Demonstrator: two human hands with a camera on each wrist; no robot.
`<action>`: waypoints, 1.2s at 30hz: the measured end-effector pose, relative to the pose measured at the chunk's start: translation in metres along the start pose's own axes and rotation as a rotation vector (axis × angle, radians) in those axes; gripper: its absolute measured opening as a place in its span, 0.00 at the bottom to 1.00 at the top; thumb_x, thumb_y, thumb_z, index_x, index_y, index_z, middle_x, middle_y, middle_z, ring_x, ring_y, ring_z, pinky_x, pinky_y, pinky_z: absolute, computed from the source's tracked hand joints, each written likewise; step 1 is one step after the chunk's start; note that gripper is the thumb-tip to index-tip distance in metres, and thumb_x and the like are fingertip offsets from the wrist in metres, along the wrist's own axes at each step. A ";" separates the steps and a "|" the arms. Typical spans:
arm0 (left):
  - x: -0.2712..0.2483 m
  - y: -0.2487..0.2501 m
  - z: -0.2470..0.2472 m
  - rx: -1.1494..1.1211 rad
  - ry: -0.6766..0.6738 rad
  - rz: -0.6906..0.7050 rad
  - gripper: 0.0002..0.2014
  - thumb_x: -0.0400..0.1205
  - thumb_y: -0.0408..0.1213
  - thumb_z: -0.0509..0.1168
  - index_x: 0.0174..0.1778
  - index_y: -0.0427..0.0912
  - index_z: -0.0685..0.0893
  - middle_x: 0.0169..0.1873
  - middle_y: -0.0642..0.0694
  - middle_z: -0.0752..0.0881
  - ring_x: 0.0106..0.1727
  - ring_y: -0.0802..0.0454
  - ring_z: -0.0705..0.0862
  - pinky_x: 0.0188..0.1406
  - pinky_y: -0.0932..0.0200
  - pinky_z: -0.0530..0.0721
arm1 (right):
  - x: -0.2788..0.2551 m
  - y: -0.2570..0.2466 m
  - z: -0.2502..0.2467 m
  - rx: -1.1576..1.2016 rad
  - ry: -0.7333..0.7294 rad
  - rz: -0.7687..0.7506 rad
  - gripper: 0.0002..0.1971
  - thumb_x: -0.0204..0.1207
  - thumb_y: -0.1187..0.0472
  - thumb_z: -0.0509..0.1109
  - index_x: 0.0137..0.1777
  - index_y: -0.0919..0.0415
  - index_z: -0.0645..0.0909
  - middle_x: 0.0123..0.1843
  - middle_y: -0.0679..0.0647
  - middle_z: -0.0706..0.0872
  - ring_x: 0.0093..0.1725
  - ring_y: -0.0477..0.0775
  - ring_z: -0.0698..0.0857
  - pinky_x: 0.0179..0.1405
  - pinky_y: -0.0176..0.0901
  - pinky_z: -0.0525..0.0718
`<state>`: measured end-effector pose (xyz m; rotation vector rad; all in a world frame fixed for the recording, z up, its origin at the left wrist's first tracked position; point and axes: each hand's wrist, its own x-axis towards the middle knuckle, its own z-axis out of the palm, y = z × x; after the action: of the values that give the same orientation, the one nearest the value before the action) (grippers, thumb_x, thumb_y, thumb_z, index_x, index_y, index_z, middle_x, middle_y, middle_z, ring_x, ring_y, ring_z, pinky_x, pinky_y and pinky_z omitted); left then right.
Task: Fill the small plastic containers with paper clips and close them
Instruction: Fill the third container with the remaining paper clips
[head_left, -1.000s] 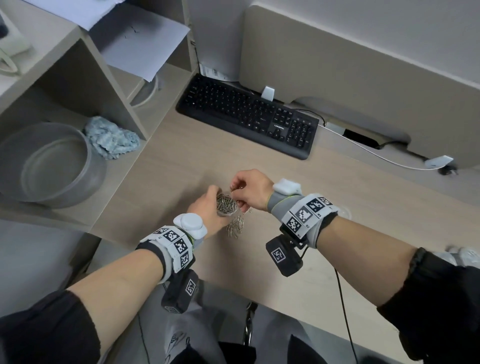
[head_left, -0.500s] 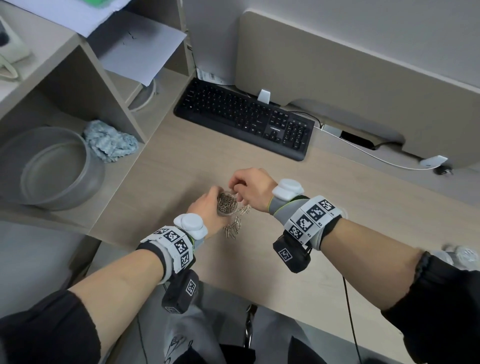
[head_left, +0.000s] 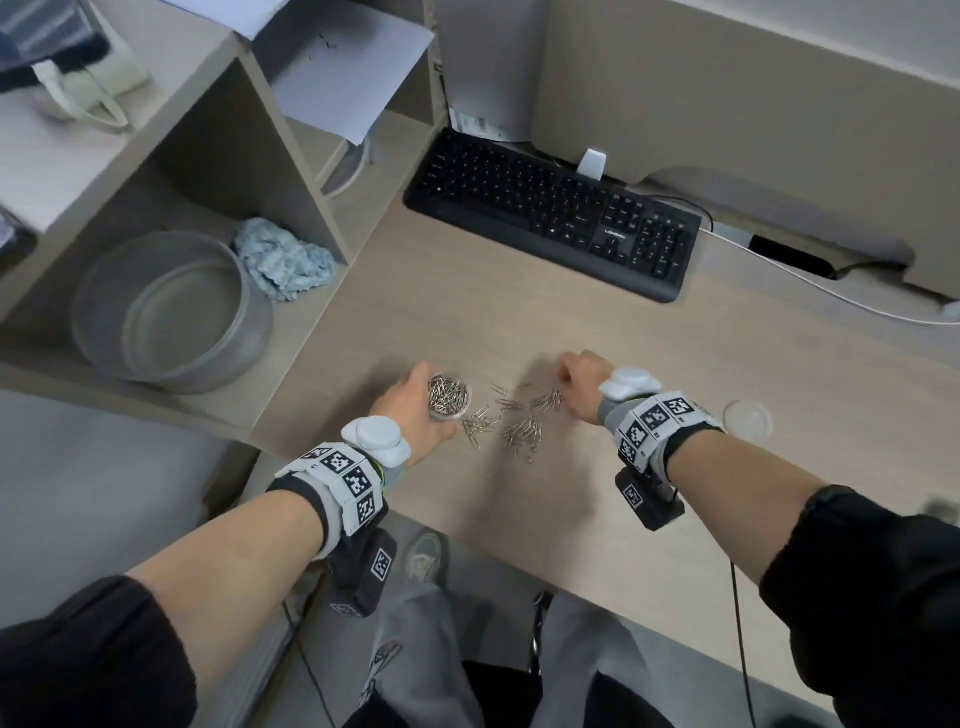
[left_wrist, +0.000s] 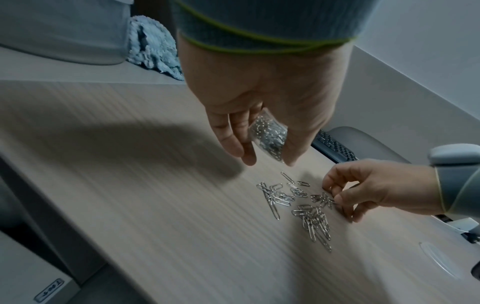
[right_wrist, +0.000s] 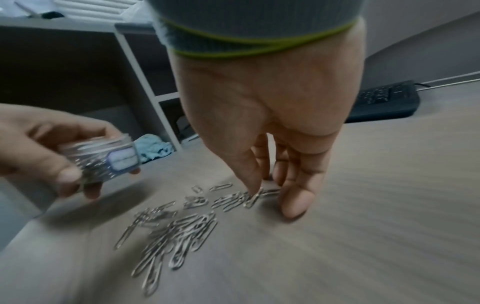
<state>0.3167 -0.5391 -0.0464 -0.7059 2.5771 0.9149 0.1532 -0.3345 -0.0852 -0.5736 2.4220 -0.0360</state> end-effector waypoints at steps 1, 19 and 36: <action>0.000 -0.003 -0.001 0.000 -0.001 -0.007 0.30 0.70 0.44 0.77 0.66 0.46 0.73 0.58 0.45 0.85 0.56 0.38 0.84 0.54 0.48 0.83 | -0.005 -0.006 0.002 -0.001 -0.005 -0.024 0.14 0.73 0.64 0.66 0.59 0.54 0.76 0.57 0.55 0.79 0.49 0.63 0.84 0.52 0.57 0.86; -0.005 -0.011 -0.006 -0.036 -0.001 -0.014 0.29 0.70 0.45 0.76 0.65 0.48 0.73 0.54 0.47 0.87 0.51 0.40 0.85 0.51 0.50 0.85 | -0.039 -0.014 0.018 -0.209 -0.068 -0.392 0.40 0.71 0.63 0.72 0.79 0.48 0.53 0.78 0.52 0.55 0.54 0.64 0.82 0.49 0.56 0.86; -0.011 -0.013 0.009 -0.065 0.037 -0.098 0.30 0.70 0.45 0.76 0.66 0.48 0.73 0.55 0.47 0.86 0.54 0.40 0.84 0.49 0.53 0.82 | -0.018 -0.049 0.026 -0.207 -0.073 -0.472 0.19 0.83 0.62 0.63 0.73 0.61 0.71 0.67 0.62 0.75 0.54 0.69 0.85 0.49 0.50 0.82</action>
<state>0.3338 -0.5383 -0.0545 -0.8668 2.5298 0.9672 0.2007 -0.3685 -0.0873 -1.2096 2.1834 0.0374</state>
